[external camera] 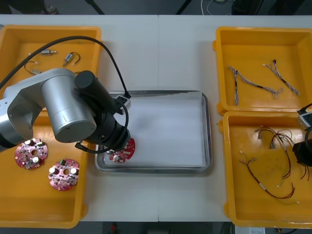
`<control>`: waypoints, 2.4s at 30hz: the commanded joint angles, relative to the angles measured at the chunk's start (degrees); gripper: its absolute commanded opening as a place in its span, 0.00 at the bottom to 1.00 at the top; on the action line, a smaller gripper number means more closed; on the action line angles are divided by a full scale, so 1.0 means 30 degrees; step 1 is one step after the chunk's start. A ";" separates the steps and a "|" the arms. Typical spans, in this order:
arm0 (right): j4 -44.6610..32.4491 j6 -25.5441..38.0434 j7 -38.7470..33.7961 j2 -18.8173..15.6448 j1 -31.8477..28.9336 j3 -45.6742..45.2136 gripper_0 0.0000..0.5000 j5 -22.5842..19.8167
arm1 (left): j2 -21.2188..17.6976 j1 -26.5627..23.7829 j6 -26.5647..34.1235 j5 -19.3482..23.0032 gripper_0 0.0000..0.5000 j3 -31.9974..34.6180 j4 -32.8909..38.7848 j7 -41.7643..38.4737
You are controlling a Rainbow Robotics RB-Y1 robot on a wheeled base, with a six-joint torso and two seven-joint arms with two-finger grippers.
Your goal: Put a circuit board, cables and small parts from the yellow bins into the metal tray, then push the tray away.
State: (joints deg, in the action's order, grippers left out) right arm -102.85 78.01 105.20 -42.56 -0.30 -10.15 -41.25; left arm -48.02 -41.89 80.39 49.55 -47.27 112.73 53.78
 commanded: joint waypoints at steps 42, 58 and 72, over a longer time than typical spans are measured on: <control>-1.3355 1.0662 -0.1757 -0.2426 0.3028 -0.2944 0.00 -0.5322 | -0.0078 -0.5313 0.8359 -0.1166 1.00 1.1832 -1.0682 -0.1813; -1.3531 1.0662 -0.1698 -0.2866 0.3350 -0.1684 0.00 -0.5147 | -0.0049 -0.6309 0.5136 -0.1811 1.00 1.3033 -1.5809 -0.1608; -1.3648 1.0662 -0.1903 -0.2866 0.3233 -0.1684 0.00 -0.4766 | 0.0332 -0.6485 0.1943 -0.2397 1.00 1.3033 -1.8592 -0.1169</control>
State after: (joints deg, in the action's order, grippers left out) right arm -142.20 109.81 101.21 -48.96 8.46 -15.69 -55.07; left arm -46.58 -58.06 88.63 43.37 -9.46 58.54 50.40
